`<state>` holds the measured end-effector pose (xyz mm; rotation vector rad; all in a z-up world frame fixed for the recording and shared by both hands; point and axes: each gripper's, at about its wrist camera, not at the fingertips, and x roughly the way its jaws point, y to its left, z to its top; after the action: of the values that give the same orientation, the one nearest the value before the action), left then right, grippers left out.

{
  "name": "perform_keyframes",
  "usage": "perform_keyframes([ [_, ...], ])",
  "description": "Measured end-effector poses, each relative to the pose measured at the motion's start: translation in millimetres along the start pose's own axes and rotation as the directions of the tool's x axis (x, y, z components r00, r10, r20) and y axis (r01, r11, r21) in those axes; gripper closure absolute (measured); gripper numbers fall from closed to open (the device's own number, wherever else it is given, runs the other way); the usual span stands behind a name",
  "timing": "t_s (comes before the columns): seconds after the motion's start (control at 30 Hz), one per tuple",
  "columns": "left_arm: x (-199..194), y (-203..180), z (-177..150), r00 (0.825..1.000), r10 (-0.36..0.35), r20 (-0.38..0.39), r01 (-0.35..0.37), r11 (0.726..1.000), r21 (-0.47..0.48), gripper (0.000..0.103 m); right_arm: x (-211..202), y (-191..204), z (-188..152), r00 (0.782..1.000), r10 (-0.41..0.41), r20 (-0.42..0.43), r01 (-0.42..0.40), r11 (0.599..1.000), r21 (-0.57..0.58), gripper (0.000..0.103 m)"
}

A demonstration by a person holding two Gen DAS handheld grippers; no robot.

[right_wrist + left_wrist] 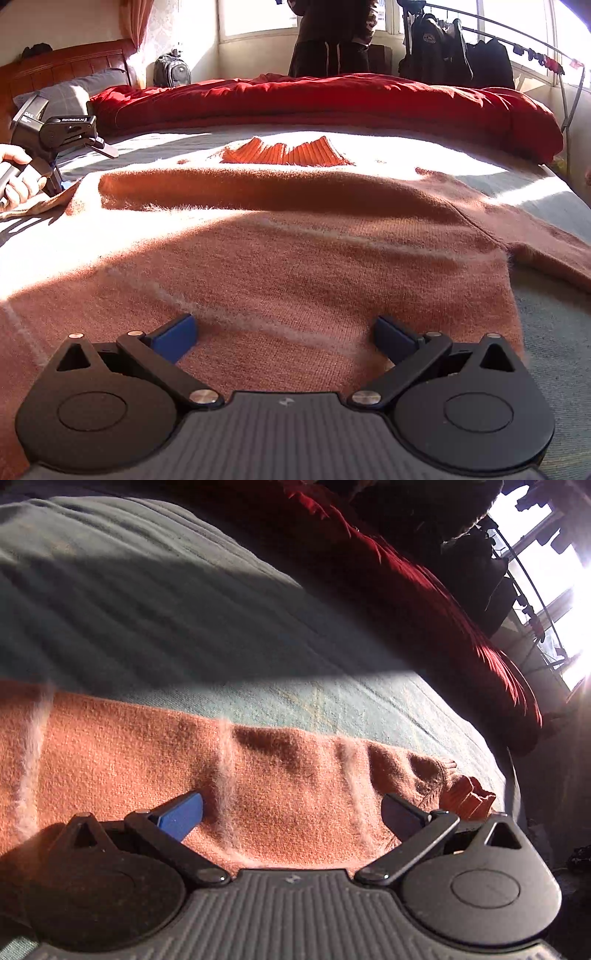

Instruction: Fold clothes

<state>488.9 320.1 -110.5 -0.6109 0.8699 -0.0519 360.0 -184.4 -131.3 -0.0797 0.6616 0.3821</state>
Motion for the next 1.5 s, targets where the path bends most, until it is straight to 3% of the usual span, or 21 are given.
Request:
perform_keyframes([
  [0.13,13,-4,13,0.996,0.058,0.063,-0.06,0.998,0.033,0.001,-1,1,0,1.0,-0.003,-0.001,0.003,1.0,-0.002,0.0],
  [0.23,8,-9,17,0.995,0.082,0.065,-0.083,0.996,0.014,0.001,-1,0,0,1.0,-0.003,0.0,0.003,1.0,-0.002,0.0],
  [0.4,-47,2,5,0.99,0.077,0.115,-0.078,0.997,0.004,0.002,-1,0,-1,1.0,-0.002,0.001,0.002,1.0,0.0,0.0],
  [0.67,-130,71,-30,0.965,0.159,0.208,-0.131,0.981,-0.144,0.002,-1,0,-1,1.0,-0.001,0.003,0.001,1.0,0.001,0.0],
  [0.8,-135,111,-38,0.954,0.209,0.216,-0.153,0.956,-0.249,0.002,0,1,0,1.0,-0.004,0.002,0.004,1.0,-0.001,0.0],
  [0.93,-136,122,-40,0.947,0.223,0.231,-0.144,0.938,-0.314,0.002,-1,2,-1,1.0,-0.009,0.003,0.009,1.0,-0.004,0.0],
  [1.07,-133,95,-41,0.954,0.212,0.214,-0.165,0.962,-0.219,0.002,-2,2,-1,1.0,-0.011,0.005,0.011,1.0,-0.004,0.0],
  [1.17,-133,62,-44,0.964,0.155,0.214,-0.137,0.986,-0.095,0.002,-2,1,-1,1.0,-0.009,0.006,0.009,1.0,-0.002,0.0],
  [1.27,-130,23,-48,0.972,0.105,0.21,-0.118,0.992,0.049,0.002,-2,2,0,1.0,-0.01,0.002,0.01,1.0,-0.006,0.0],
  [1.37,-126,-18,-50,0.975,0.063,0.214,-0.109,0.971,0.211,0.002,-3,2,3,1.0,-0.005,-0.015,0.005,1.0,-0.025,0.0],
  [1.5,-114,-65,-53,0.982,0.031,0.185,-0.106,0.904,0.415,0.002,-7,-14,28,0.998,0.037,-0.042,-0.04,0.997,-0.061,0.0],
])
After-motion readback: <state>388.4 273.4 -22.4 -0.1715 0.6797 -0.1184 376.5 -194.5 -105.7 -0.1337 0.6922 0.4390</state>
